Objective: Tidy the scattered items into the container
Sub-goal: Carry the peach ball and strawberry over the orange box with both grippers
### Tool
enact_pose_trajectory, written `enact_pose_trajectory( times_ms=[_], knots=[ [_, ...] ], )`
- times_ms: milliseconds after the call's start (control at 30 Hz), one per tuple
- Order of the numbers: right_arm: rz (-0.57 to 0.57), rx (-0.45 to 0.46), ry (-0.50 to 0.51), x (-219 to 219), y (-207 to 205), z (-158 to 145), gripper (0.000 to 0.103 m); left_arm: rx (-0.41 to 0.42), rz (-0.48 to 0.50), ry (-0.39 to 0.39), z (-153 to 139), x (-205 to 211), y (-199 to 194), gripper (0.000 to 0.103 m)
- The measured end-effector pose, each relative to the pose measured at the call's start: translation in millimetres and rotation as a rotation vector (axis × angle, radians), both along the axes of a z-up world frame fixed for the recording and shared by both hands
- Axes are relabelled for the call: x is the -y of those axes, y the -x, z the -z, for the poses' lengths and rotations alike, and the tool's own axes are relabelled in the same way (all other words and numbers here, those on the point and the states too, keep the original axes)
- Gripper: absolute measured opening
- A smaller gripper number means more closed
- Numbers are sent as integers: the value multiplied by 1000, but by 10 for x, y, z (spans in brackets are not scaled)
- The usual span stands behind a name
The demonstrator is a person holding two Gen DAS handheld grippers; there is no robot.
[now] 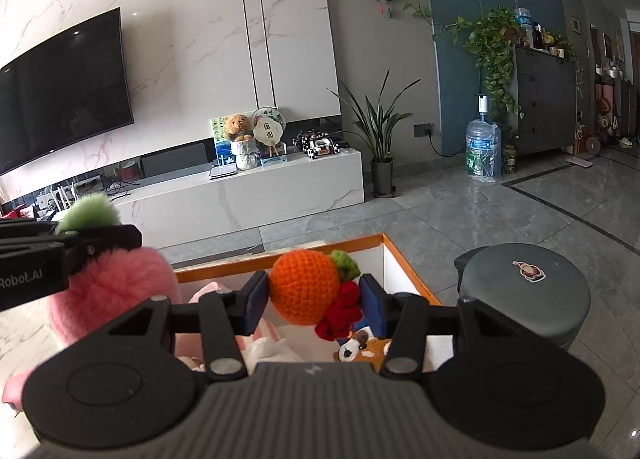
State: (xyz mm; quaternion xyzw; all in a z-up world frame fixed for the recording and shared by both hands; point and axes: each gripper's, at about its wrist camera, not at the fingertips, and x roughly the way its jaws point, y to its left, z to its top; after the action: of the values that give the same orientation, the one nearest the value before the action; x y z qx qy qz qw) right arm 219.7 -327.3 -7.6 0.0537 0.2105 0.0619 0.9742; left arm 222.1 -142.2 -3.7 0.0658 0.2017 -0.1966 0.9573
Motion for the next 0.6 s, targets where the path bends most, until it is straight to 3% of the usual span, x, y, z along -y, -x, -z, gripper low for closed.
enact_pose_trajectory(
  times_ms=[300,600],
  knots=[
    [-71,-103,8,-52,-575,190,52,-55,-3,-30,279,57,-303,12],
    [-138,-240,33,-123,-1076,355,52,-94,-20,20,400,-95,-401,12]
  ],
)
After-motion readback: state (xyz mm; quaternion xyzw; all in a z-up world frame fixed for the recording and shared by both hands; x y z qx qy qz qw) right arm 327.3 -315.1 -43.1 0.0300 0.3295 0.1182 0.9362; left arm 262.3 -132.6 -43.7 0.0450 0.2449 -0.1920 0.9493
